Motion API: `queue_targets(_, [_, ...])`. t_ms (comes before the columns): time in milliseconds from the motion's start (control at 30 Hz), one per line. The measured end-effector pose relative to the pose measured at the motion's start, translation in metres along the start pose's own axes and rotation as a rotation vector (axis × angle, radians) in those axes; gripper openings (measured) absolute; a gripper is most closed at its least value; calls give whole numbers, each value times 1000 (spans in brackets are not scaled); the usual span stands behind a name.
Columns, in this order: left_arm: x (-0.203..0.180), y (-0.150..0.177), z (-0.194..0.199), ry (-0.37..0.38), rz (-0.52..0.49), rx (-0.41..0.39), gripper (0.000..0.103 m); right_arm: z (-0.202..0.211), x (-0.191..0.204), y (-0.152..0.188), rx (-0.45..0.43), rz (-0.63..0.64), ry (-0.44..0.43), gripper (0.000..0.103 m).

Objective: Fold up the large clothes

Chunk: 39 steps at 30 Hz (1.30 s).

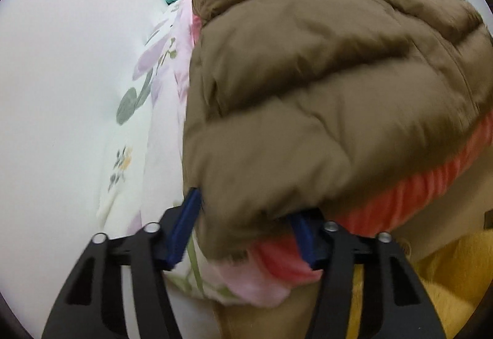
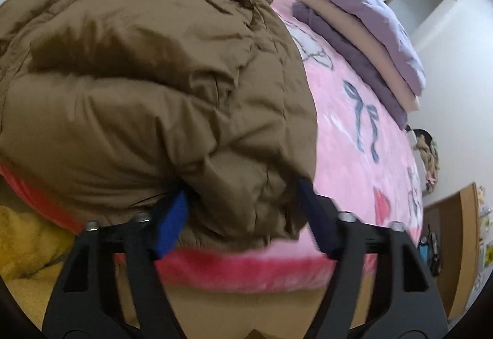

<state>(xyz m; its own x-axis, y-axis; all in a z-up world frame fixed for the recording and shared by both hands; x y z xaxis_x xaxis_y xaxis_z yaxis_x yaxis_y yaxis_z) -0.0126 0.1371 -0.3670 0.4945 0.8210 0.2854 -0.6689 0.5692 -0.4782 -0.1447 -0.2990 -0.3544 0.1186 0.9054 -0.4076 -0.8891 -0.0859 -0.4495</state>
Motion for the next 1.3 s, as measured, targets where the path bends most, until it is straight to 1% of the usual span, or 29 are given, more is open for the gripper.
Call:
queue_targets(33, [2,-7,-1,17,-4,-5,45,-3,-1,-3,17,7,-36,45])
queue_targets(67, [2,-14,-4,28,-22,3,32,-7,-1,-5,39,9,-78,32])
queue_targets(100, [0,-17,-6,32,-46,14,21,-9,0,-7,60,9,-106,30])
queue_targets(167, [-3,-25,-6,52,-95,35,11,-3,-2,-12,80,1,-134,15])
queue_targets(200, [0,-28,0,53,-94,27,8,3,-4,-14,77,-12,-148,11])
queue_targets(267, [11,-32,21,61,-42,-17,7,26,-14,-22,48,-43,-170,9])
queue_targets(367, [19,-32,42,24,-18,-45,7,52,-22,-28,24,-75,-211,7])
queue_targets(433, [18,-28,39,6,-20,-18,7,60,-17,-31,29,-62,-238,6])
queue_targets(533, [16,-16,7,-15,-45,62,7,55,-6,-26,44,11,-201,6])
queue_targets(567, [13,-13,-1,-14,-59,83,8,48,-6,-21,57,23,-182,8])
queue_targets(600, [6,-10,-14,-17,-96,105,8,42,-7,-15,61,37,-159,13])
queue_targets(633, [3,-9,-16,-20,-116,105,8,39,-9,-8,51,63,-131,17])
queue_targets(667, [0,-10,-18,-22,-124,104,8,39,-8,-1,38,85,-106,28])
queue_targets(700, [1,-12,-18,-21,-108,95,10,42,-7,7,12,124,-74,36])
queue_targets(767, [4,-12,-14,-24,-78,73,13,47,-4,23,-37,234,-19,45])
queue_targets(800, [4,-10,-11,-35,-81,55,19,47,-2,29,-54,284,5,54])
queue_targets(833, [3,-7,-10,-51,-95,43,22,44,0,36,-63,331,28,57])
queue_targets(867, [1,-5,-8,-59,-107,35,26,39,2,41,-58,363,38,57])
queue_targets(933, [-2,-2,-9,-61,-134,28,27,24,5,45,-47,407,58,56])
queue_targets(1000, [-4,-2,-13,-62,-152,21,30,11,6,41,-66,414,93,56])
queue_targets(1033, [-4,-4,-16,-71,-160,17,31,2,6,37,-70,404,112,56])
queue_targets(1067, [-6,-7,-19,-79,-165,17,36,-2,6,34,-69,383,116,56])
queue_targets(1100, [-7,-11,-22,-78,-170,16,39,-8,2,29,-59,344,94,56])
queue_targets(1133, [-8,-16,-24,-76,-179,13,40,-10,-6,22,-60,275,62,56])
queue_targets(1167, [-8,-20,-24,-74,-183,10,41,-11,-13,16,-60,229,40,49])
queue_targets(1200, [-7,-25,-22,-64,-174,6,43,-9,-20,9,-59,180,16,45])
queue_targets(1233, [-4,-30,-19,-49,-155,3,45,-2,-30,3,-72,112,-28,45])
queue_targets(1267, [0,-33,-17,-40,-135,2,52,3,-35,0,-78,83,-52,45])
queue_targets(1300, [3,-36,-14,-38,-124,5,56,10,-38,-2,-86,75,-71,45])
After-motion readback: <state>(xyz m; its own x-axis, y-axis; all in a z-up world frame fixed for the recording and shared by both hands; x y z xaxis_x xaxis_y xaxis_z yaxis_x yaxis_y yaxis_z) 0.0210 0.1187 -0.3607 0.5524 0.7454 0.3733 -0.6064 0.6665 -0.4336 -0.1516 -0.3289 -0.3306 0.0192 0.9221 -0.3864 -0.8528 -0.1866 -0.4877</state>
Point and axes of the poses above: each gripper's, at about its wrist camera, not at the fingertips, and z roughly against the way its jaws point, x to its left, y to its underside, the point moved 1 cm from there along -z, roughly the way its jaws point, and after that the axes turned 2 degrees about y, right-handed, at the moved point
